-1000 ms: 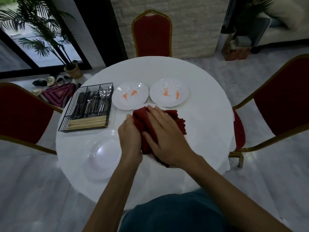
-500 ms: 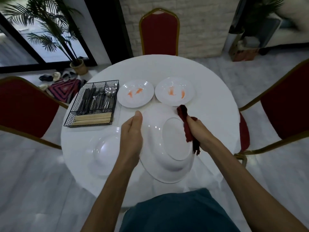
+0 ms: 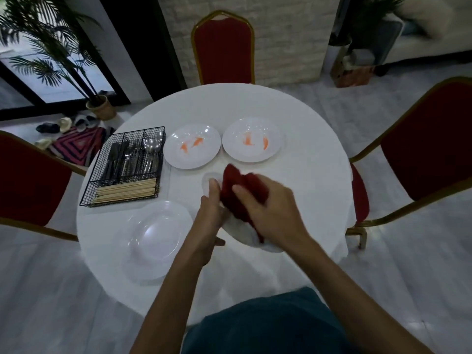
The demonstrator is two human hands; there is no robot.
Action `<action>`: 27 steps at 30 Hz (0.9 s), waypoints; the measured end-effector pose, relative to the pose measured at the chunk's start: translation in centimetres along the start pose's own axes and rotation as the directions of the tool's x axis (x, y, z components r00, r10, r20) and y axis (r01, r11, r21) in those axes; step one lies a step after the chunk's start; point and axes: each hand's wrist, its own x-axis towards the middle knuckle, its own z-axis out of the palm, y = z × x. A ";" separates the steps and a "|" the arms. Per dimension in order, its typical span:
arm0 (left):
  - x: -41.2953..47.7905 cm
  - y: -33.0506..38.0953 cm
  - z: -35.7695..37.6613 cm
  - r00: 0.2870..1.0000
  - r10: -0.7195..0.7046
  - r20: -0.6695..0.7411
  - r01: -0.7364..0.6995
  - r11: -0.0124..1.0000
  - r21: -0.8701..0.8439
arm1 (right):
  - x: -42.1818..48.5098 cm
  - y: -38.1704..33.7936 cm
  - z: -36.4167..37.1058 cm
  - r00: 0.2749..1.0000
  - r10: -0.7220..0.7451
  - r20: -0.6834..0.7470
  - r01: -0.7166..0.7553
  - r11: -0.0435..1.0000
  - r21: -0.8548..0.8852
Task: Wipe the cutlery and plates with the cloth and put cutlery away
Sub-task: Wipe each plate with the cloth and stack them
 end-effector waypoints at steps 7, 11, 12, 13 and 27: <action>-1.7 3.0 -2.0 0.997 -0.019 0.078 0.052 0.892 -0.449 | -3.3 -1.0 3.0 0.955 -0.006 0.297 -0.013 0.998 0.062; -2.6 2.0 -1.7 0.984 0.060 0.167 0.049 0.815 -0.578 | -1.7 -0.7 3.8 0.918 -0.110 0.381 0.147 0.987 -0.070; -2.9 1.8 -1.6 0.981 0.071 0.180 0.053 0.795 -0.604 | -1.0 -0.3 3.7 0.908 -0.133 0.398 0.201 0.970 -0.136; -3.0 1.6 -1.5 0.979 0.091 0.181 0.041 0.785 -0.619 | -0.2 0.3 3.5 0.898 -0.140 0.417 0.248 0.944 -0.217; -2.0 1.1 -2.1 0.990 0.113 0.084 -0.027 0.741 -0.671 | -4.1 2.5 3.6 0.833 -0.012 0.553 0.296 0.855 -0.427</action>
